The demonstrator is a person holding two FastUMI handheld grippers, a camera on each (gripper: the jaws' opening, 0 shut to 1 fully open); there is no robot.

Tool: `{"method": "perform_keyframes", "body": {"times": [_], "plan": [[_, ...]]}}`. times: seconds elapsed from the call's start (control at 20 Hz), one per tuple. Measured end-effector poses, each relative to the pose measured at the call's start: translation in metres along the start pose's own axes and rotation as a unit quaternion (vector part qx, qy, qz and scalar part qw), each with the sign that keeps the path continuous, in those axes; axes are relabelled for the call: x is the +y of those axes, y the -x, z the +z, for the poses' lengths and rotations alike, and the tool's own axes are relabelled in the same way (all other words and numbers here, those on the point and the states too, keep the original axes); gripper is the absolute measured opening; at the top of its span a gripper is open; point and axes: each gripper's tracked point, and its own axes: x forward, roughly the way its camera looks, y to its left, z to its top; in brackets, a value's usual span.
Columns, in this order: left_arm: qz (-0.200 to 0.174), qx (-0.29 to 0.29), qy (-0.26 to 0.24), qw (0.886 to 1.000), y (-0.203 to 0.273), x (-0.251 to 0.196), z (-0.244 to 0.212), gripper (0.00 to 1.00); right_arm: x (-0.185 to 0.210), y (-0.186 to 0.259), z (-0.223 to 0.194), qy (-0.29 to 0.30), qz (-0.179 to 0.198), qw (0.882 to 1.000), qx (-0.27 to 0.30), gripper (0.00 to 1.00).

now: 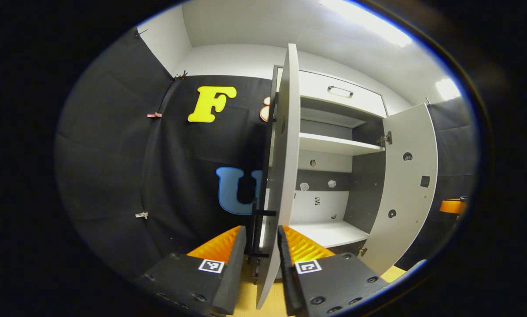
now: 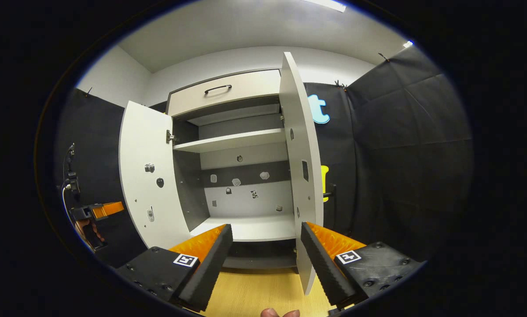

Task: Open the right door of the double-door shoe cabinet with the right hand, and open the left door with the left hand.

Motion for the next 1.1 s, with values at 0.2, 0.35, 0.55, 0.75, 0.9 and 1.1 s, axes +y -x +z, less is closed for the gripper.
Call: {"method": "perform_keyframes", "body": {"times": [0.2, 0.35, 0.55, 0.75, 0.9, 1.1], "plan": [[0.001, -0.013, -0.019, 1.0, 0.016, -0.022, 0.017, 0.7, 0.002, 0.0, 0.003, 0.0, 0.001, 1.0, -0.004, 0.98], [-0.008, -0.016, -0.025, 1.0, 0.024, -0.043, 0.023, 0.94, -0.001, -0.001, 0.005, 0.006, -0.002, 1.0, -0.01, 0.98], [-0.006, 0.0, -0.033, 0.999, 0.028, -0.064, 0.014, 0.95, -0.002, -0.001, 0.005, 0.005, -0.006, 1.0, -0.007, 0.98], [-0.011, 0.019, -0.038, 0.999, 0.03, -0.087, -0.002, 0.95, -0.004, -0.001, 0.004, 0.001, -0.015, 1.0, -0.004, 0.98], [-0.024, 0.028, -0.036, 0.999, 0.033, -0.103, -0.012, 0.95, -0.003, -0.002, 0.002, -0.002, -0.013, 1.0, -0.001, 0.98], [-0.03, 0.03, -0.033, 0.999, 0.036, -0.118, -0.018, 0.95, -0.003, -0.002, 0.0, 0.0, -0.01, 1.0, 0.002, 0.98]]}}
